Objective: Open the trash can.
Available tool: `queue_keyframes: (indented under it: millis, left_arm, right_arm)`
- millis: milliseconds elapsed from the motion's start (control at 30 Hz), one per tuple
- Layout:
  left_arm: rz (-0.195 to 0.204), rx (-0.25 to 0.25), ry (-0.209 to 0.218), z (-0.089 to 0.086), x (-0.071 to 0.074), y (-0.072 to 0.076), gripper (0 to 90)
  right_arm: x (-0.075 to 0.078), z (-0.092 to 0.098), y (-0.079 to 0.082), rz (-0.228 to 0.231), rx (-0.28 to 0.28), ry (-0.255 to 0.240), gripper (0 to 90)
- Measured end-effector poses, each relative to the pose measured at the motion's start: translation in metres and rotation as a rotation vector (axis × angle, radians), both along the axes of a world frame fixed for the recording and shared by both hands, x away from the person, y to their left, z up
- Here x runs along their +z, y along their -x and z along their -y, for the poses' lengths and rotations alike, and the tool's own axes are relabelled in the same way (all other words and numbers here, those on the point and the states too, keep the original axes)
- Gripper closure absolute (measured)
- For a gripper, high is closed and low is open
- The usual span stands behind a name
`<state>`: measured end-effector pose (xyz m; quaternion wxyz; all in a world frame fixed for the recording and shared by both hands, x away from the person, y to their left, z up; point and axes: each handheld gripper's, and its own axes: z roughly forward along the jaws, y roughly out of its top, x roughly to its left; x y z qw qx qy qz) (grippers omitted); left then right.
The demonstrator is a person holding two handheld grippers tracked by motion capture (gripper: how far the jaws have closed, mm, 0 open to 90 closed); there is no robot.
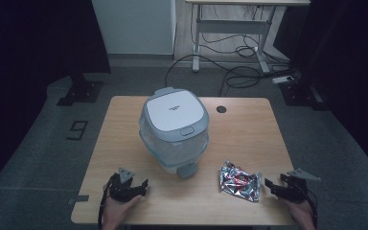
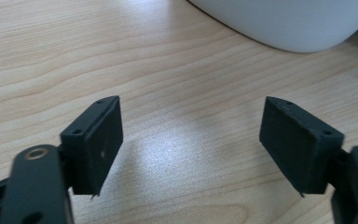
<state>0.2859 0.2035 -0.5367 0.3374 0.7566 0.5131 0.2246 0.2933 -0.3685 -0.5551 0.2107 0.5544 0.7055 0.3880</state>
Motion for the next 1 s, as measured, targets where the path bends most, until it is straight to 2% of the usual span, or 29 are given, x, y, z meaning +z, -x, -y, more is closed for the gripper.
queue_keyframes:
  millis: [167,300,367,400,433,467,500,533,567,600,633,767,900,1000]
  left_arm:
    - [0.027,0.028,0.011,-0.003,0.002,0.001,30.3]
    - [0.032,0.020,0.023,-0.006,0.006,0.004,36.3]
    - [0.052,0.013,0.027,-0.006,0.010,0.008,41.8]
    - [0.056,-0.011,0.044,-0.007,0.013,0.010,58.0]
    - [0.055,-0.051,0.065,-0.008,0.016,0.011,58.0]
    - [0.052,-0.113,0.106,-0.008,0.019,0.013,69.6]
    - [0.056,-0.137,0.123,-0.007,0.021,0.014,72.2]
    - [0.064,-0.157,0.130,-0.004,0.023,0.016,73.8]
    - [0.081,-0.188,0.115,0.002,0.025,0.018,75.5]
    - [0.081,-0.188,0.115,0.002,0.025,0.018,77.4]
    - [0.086,-0.214,0.117,0.005,0.025,0.019,77.4]
    - [0.104,-0.264,0.113,0.012,0.029,0.022,83.5]
    - [0.120,-0.304,0.137,0.016,0.032,0.023,90.0]
    - [0.136,-0.330,0.151,0.021,0.035,0.023,90.0]
  right_arm:
    - [0.000,0.000,0.000,0.001,-0.001,0.003,22.7]
    - [0.000,-0.002,-0.001,-0.004,0.001,0.018,22.8]
    - [0.000,-0.002,-0.001,-0.006,-0.004,0.027,23.0]
    - [0.000,-0.003,-0.002,-0.009,-0.007,0.030,23.1]
    - [0.000,-0.003,-0.002,-0.009,-0.007,0.030,23.1]
    - [0.000,-0.003,-0.002,-0.010,-0.002,0.029,23.2]
    - [0.000,-0.003,-0.002,-0.009,0.000,0.028,23.2]
    - [0.000,-0.003,-0.002,-0.009,0.003,0.026,23.2]
    - [0.000,-0.003,-0.002,-0.007,0.005,0.026,23.2]
    - [0.000,-0.003,-0.002,-0.007,0.005,0.026,23.2]
    - [0.000,-0.003,-0.002,-0.005,0.007,0.026,23.3]
    - [0.000,-0.003,-0.002,-0.003,0.011,0.030,23.4]
    - [0.000,-0.004,-0.002,-0.001,0.013,0.037,23.4]
    - [0.000,-0.004,-0.002,0.000,0.014,0.040,23.5]
